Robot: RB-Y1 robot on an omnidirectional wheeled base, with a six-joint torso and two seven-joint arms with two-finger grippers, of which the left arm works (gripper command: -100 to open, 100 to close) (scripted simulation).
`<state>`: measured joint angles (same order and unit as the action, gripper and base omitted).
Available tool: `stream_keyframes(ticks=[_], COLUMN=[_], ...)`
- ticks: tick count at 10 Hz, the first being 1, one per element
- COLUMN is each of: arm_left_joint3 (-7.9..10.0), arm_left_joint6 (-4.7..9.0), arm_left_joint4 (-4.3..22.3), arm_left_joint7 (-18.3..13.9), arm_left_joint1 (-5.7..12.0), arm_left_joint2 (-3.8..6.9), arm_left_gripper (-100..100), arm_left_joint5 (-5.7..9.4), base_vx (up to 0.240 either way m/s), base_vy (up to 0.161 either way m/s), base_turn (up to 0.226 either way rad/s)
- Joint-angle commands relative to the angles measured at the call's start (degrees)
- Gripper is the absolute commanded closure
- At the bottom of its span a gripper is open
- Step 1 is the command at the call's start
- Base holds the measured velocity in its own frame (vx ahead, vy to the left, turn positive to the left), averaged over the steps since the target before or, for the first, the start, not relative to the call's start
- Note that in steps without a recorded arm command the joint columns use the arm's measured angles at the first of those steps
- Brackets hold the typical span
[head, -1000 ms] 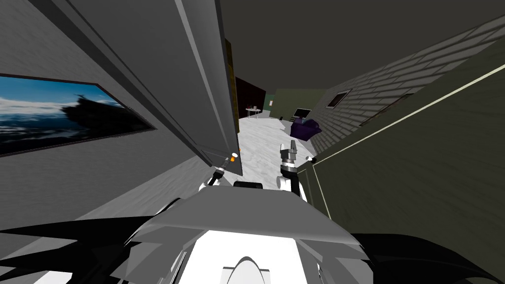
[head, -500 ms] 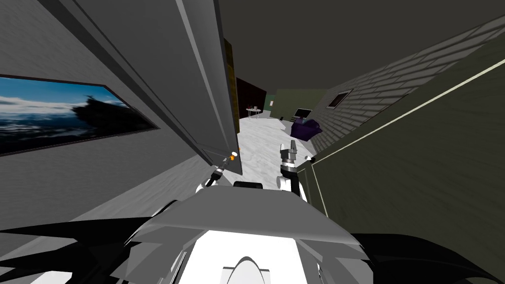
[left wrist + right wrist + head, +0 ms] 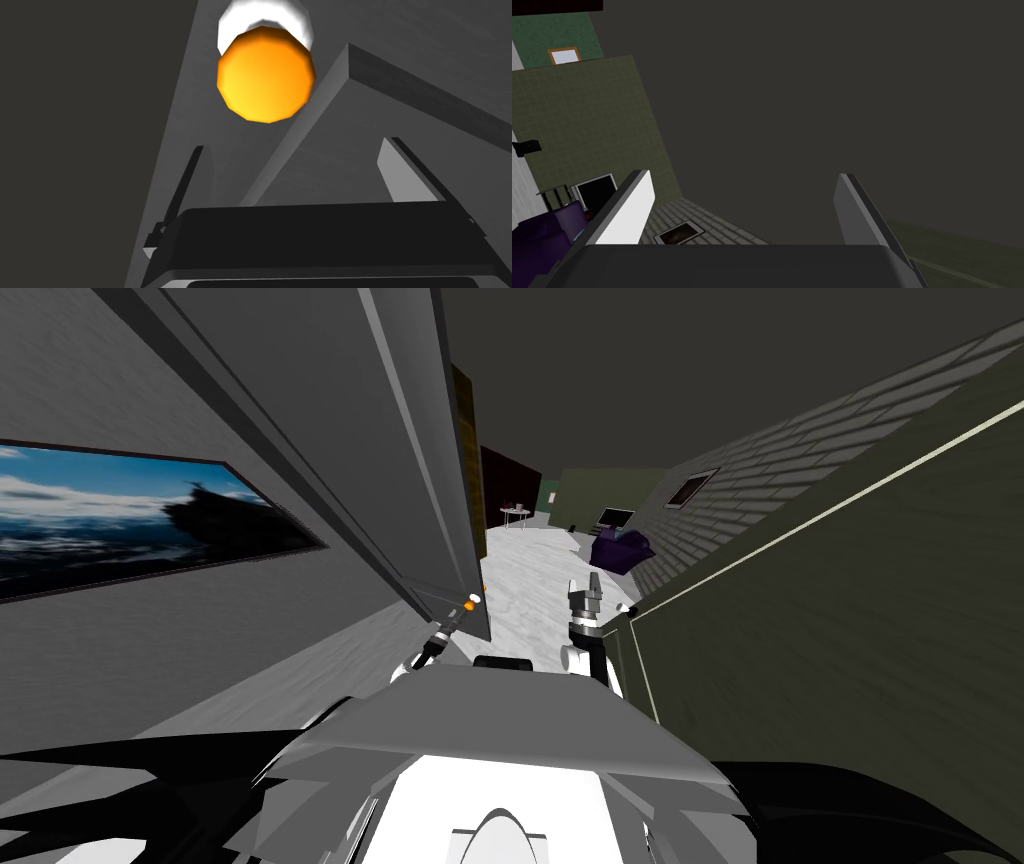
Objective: Push the door open
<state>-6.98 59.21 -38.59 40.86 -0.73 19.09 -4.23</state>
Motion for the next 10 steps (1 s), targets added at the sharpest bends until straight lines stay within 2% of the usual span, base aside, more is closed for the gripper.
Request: stream_keyframes(ticks=[1, 2, 3, 4, 6, 7, 9, 10], arm_left_joint3=[0.28, 0.28, 0.47, 0.47, 0.82, 0.82, 1.14, 1.14], arm_left_joint6=[0.68, 0.68, 1.12, 1.12, 1.95, 1.95, 2.71, 2.71], arm_left_joint4=[0.2, 0.2, 0.4, 0.4, 0.6, 0.6, 0.8, 0.8], arm_left_joint7=[2.9, 3.8, 5.8, 6.2, 9.9, 10.8, 14.4, 14.8], arm_left_joint1=[-0.49, -0.49, -0.87, -0.87, -1.59, -1.59, -2.25, -2.25], arm_left_joint2=[0.78, 0.78, 1.27, 1.27, 2.22, 2.22, 3.07, 3.07], arm_left_gripper=[-100, -100, -100, -100, -100, -100, -100, -100], arm_left_joint5=[-0.86, -0.86, -1.43, -1.43, -2.53, -2.53, -3.53, -3.53], base_vx=[-0.048, -0.042, -0.034, -0.020, -0.030, -0.034, -0.030, -0.029], base_vy=[-0.043, -0.036, -0.031, -0.024, -0.033, -0.031, -0.032, -0.026], base_turn=[0.047, 0.015, 0.012, 0.018, 0.028, 0.021, 0.028, 0.013])
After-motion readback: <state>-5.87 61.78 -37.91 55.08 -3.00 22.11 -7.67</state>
